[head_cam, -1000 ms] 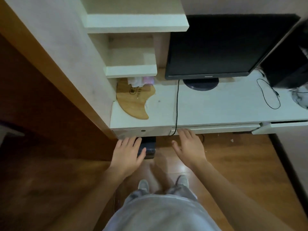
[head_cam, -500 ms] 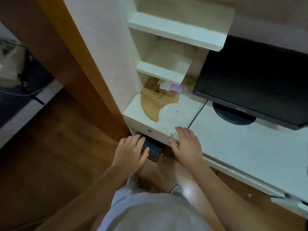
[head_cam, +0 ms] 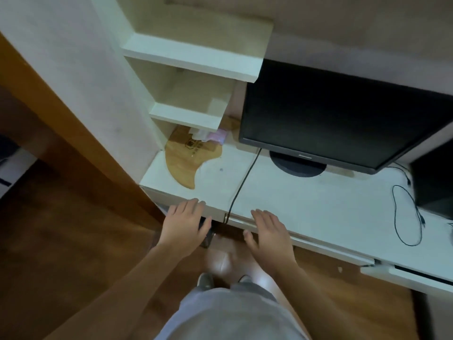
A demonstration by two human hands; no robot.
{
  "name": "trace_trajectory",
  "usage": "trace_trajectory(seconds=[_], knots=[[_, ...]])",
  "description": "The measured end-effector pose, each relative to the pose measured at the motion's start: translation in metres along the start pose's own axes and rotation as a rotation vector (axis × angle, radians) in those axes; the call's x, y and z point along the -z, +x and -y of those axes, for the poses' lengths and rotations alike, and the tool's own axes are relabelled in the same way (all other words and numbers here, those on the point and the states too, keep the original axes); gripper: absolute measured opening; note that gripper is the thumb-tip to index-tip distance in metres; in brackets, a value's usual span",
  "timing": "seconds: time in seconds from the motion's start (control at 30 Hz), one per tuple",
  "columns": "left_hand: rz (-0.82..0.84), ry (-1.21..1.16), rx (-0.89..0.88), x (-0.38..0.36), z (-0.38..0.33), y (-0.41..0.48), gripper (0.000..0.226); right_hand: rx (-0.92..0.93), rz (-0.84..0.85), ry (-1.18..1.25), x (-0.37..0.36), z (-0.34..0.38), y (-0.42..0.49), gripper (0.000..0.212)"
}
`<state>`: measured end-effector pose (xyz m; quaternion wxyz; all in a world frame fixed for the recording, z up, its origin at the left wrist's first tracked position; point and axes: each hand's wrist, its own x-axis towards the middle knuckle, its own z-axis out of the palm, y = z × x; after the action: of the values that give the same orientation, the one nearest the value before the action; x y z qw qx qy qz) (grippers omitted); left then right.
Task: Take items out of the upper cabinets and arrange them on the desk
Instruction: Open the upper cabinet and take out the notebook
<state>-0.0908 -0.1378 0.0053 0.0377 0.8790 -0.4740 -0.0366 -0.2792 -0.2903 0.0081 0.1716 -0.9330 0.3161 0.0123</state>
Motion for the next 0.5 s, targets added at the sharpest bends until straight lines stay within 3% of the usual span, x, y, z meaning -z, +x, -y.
trace_trajectory(seconds=[0.27,0.5], knots=[[0.021,-0.006,0.061,-0.004,-0.036,0.004,0.053,0.073,-0.044,0.051,0.012,-0.035,0.019,0.056],[0.053,-0.015,0.262,0.0,-0.074,-0.004,0.053,0.318,0.114,-0.066,0.022,-0.068,0.065,0.066]])
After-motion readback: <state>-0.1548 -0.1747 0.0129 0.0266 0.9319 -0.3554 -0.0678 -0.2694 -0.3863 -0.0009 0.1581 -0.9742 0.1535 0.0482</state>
